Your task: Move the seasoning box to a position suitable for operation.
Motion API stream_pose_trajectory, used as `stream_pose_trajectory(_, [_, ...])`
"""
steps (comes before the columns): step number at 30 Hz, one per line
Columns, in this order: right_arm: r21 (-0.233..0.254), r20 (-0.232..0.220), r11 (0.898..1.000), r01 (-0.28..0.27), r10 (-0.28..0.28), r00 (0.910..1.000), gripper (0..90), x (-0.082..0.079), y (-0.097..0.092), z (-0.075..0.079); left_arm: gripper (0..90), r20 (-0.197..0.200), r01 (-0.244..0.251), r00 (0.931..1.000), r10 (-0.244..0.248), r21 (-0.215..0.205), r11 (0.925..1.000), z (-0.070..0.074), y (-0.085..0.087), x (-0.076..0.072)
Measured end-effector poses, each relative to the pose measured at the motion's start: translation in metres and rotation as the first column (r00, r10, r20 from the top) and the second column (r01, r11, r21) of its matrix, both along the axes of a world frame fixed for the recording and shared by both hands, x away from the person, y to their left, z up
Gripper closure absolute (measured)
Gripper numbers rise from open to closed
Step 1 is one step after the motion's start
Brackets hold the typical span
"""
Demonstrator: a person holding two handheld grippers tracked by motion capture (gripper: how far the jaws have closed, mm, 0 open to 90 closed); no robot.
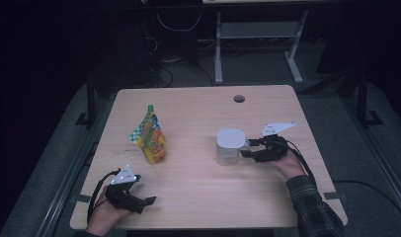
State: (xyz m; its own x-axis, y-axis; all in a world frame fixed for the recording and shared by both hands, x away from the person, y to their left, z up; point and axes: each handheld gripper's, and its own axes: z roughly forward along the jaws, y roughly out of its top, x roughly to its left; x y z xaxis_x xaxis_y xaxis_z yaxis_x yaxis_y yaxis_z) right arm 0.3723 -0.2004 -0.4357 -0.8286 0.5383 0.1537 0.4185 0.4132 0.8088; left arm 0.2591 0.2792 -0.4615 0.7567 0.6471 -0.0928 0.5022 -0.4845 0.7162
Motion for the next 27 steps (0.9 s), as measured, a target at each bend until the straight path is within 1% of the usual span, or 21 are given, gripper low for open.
stream_pose_trajectory(2, [-0.012, 0.014, 1.0, 0.0, 0.0, 0.9999, 46.6, -0.0017, 0.0005, 0.0006, 0.0, -0.001, 0.0, 1.0, 0.0, 0.0, 1.0, 0.0, -0.0002, -0.0001])
stream_pose_trajectory(3, [-0.012, 0.014, 1.0, 0.0, 0.0, 0.9999, 46.6, -0.0017, 0.0005, 0.0006, 0.0, -0.001, -0.001, 1.0, 0.001, 0.0, 1.0, 0.0, -0.0003, -0.0001])
stream_pose_trajectory(6, [-0.013, 0.01, 1.0, -0.019, 0.019, 0.9998, 51.4, -0.0042, -0.0003, 0.0014, 0.0, -0.002, 0.0, 1.0, 0.0, 0.001, 1.0, -0.0001, -0.0004, -0.0001])
stream_pose_trajectory(8, [-0.017, 0.015, 1.0, -0.024, 0.024, 0.9996, 52.5, -0.0052, -0.0004, 0.0017, 0.0, 0.001, 0.0, 1.0, 0.0, 0.002, 1.0, 0.0002, 0.0, 0.0])
stream_pose_trajectory(12, [-0.018, 0.012, 0.999, -0.037, 0.037, 0.9992, 55.4, -0.0072, -0.0002, 0.0026, 0.0, -0.001, 0.0, 1.0, 0.0, 0.0, 1.0, 0.0002, -0.0002, -0.0001])
stream_pose_trajectory(14, [-0.018, 0.013, 0.999, -0.038, 0.038, 0.9992, 55.7, -0.0076, 0.0001, 0.0028, 0.0, -0.001, 0.0, 1.0, 0.0, -0.001, 1.0, 0.0003, -0.0002, -0.0001])
stream_pose_trajectory(15, [-0.023, 0.017, 0.999, -0.038, 0.038, 0.9991, 58.1, -0.0084, 0.0007, 0.0033, 0.0, -0.002, 0.0, 1.0, 0.0, -0.001, 1.0, 0.0004, -0.0003, -0.0001])
stream_pose_trajectory(18, [-0.024, 0.02, 0.999, -0.035, 0.036, 0.9992, 59.7, -0.0087, 0.0012, 0.0036, 0.0, -0.003, 0.002, 1.0, -0.002, 0.0, 1.0, 0.0004, -0.0003, -0.0002])
stream_pose_trajectory(22, [-0.03, 0.032, 0.999, -0.033, 0.034, 0.9989, 64.5, -0.0095, 0.0023, 0.004, 0.0, -0.004, 0.003, 1.0, -0.003, 0.001, 1.0, 0.0004, -0.0004, -0.0001])
stream_pose_trajectory(27, [-0.034, 0.039, 0.998, -0.044, 0.046, 0.9982, 65.0, -0.01, 0.0039, 0.0039, 0.0, -0.004, 0.007, 1.0, -0.007, 0.005, 1.0, 0.0005, -0.0002, 0.0001])
